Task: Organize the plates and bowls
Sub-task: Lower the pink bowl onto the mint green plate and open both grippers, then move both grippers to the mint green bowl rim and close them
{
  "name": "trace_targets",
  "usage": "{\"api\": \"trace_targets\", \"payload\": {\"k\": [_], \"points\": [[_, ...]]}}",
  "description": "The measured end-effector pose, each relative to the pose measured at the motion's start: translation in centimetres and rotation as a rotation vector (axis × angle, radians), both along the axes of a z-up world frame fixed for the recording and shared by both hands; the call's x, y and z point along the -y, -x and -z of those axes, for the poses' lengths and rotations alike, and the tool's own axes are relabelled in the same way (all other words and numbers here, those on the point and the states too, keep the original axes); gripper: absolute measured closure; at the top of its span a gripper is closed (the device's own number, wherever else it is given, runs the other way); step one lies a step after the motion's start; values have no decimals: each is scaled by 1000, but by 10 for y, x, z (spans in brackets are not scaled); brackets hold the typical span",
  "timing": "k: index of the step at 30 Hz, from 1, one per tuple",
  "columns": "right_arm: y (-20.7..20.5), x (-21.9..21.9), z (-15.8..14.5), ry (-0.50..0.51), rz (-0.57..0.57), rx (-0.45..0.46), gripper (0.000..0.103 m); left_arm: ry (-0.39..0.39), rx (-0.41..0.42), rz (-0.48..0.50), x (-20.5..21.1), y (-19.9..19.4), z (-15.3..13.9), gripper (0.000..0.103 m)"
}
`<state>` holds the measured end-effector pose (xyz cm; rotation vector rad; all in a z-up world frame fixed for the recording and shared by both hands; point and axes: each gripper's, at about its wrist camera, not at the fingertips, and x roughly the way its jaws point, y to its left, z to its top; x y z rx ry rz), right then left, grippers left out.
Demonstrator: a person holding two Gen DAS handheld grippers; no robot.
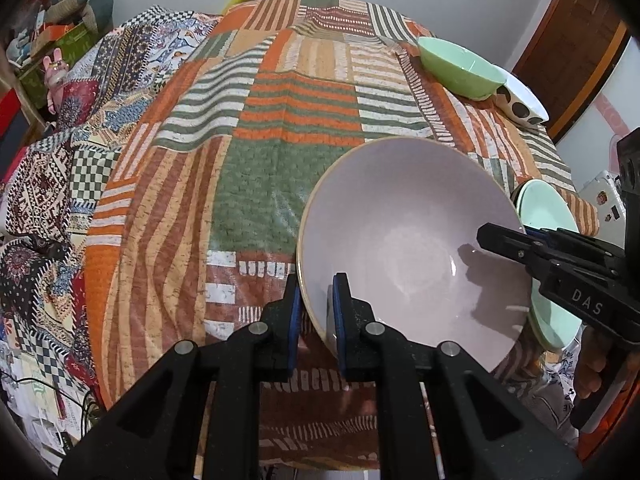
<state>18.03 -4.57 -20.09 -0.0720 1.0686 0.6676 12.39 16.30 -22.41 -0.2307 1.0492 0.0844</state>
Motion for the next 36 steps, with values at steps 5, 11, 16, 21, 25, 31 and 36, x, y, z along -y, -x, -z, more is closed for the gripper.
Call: {"api": "trace_targets", "payload": {"k": [5, 11, 16, 21, 25, 31, 36], "points": [[4, 8, -14, -20, 4, 31, 83, -27, 58, -7, 3, 10, -25, 77], [12, 26, -42, -67, 25, 93, 75, -66, 176, 7, 18, 19, -71, 59], [14, 47, -66, -96, 64, 154, 74, -69, 276, 30, 35, 21, -106, 49], [9, 76, -87, -121, 120, 218, 66, -76, 351, 66, 54, 12, -132, 45], [-3, 95, -101, -126, 165, 254, 65, -76, 385, 87, 66, -4, -145, 43], [-32, 111, -113, -133, 229, 283, 62, -73, 411, 90, 75, -37, -153, 35], [-66, 111, -108, -135, 263, 267, 61, -75, 415, 93, 76, -70, -149, 31]]}}
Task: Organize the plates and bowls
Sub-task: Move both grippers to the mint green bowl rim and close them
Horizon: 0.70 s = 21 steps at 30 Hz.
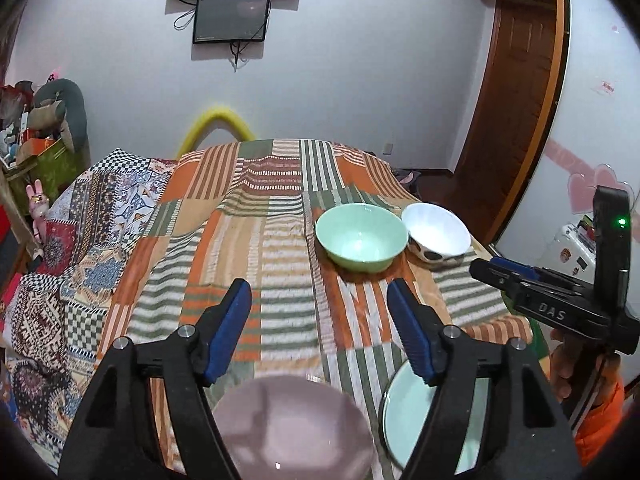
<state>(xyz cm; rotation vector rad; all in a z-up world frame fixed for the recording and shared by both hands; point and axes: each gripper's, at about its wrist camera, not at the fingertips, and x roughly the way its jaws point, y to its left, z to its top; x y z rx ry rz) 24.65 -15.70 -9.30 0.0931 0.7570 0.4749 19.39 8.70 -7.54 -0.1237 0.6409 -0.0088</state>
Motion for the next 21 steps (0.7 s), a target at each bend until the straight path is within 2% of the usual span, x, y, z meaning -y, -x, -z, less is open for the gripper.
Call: {"api": "trace_targets", "payload": {"k": [12, 15, 21], "points": [[-82, -26, 45, 47, 61, -80, 62, 29, -90, -21, -23, -71, 48, 30], [-97, -31, 58, 41, 59, -136, 70, 30, -106, -23, -27, -83, 57, 30], [-113, -37, 75, 53, 79, -192, 71, 53, -138, -20, -34, -108, 74, 30]]}}
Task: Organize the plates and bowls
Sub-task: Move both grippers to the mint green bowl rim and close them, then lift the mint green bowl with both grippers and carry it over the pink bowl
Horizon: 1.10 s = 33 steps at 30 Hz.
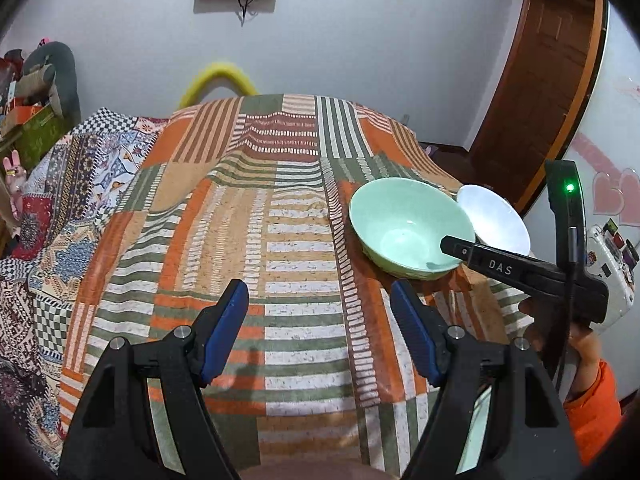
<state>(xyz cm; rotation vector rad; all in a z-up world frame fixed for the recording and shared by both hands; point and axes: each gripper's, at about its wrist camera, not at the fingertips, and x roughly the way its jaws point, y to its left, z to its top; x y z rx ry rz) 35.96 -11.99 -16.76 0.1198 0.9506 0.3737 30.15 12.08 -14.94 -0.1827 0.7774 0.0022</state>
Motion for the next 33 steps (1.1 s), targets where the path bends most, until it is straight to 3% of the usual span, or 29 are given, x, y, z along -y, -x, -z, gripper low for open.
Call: {"api": "trace_targets", "payload": {"k": [6, 17, 19, 25, 28, 29, 33], "points": [[-11, -3, 7, 38, -10, -9, 74, 10, -22, 2, 0, -17, 11, 30], [-16, -16, 13, 89, -160, 23, 81, 49, -124, -16, -3, -69, 38, 32], [-16, -17, 14, 83, -173, 26, 81, 48, -131, -11, -3, -78, 42, 36], [-19, -16, 16, 57, -179, 28, 81, 62, -175, 20, 3, -108, 56, 64], [-17, -18, 15, 62, -187, 36, 81, 50, -178, 43, 10, -118, 63, 83], [-17, -18, 15, 63, -190, 40, 81, 48, -178, 57, 12, -120, 64, 94], [-18, -18, 13, 61, -193, 32, 81, -3, -165, 61, 19, -118, 62, 94]]}}
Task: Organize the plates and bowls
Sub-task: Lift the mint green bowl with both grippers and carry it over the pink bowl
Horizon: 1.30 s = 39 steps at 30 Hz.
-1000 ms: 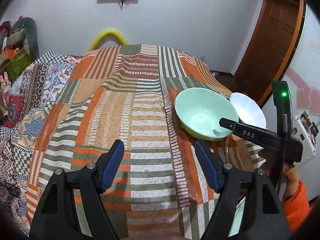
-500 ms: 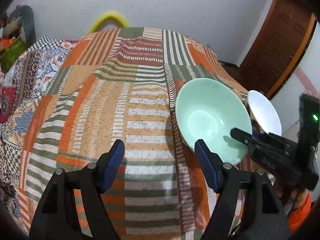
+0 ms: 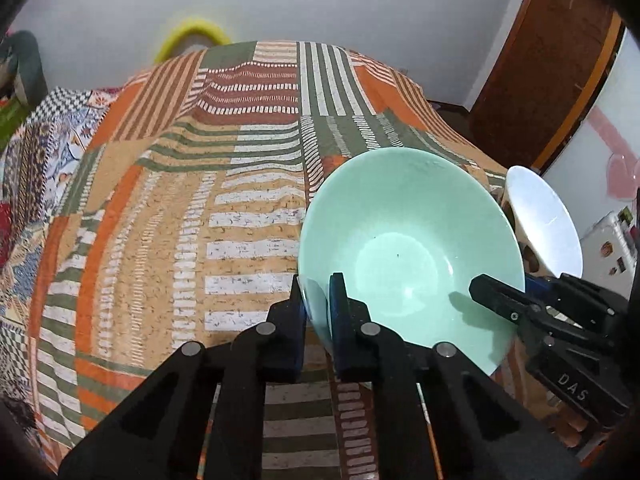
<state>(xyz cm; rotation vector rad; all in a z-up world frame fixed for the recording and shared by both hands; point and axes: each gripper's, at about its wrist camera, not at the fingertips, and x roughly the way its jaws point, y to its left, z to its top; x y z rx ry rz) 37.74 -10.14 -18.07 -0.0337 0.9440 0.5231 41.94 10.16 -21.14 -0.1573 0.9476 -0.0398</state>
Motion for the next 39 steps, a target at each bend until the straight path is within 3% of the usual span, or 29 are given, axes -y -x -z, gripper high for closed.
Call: {"api": "trace_targets", "payload": {"k": [9, 22, 39], "points": [[18, 7, -6, -26, 21, -34, 82, -19, 1, 27, 9, 29, -20, 93], [81, 17, -56, -59, 18, 49, 81, -84, 116, 19, 28, 122, -78, 92], [149, 9, -90, -106, -36, 124, 81, -56, 197, -28, 18, 236, -126, 91]]}}
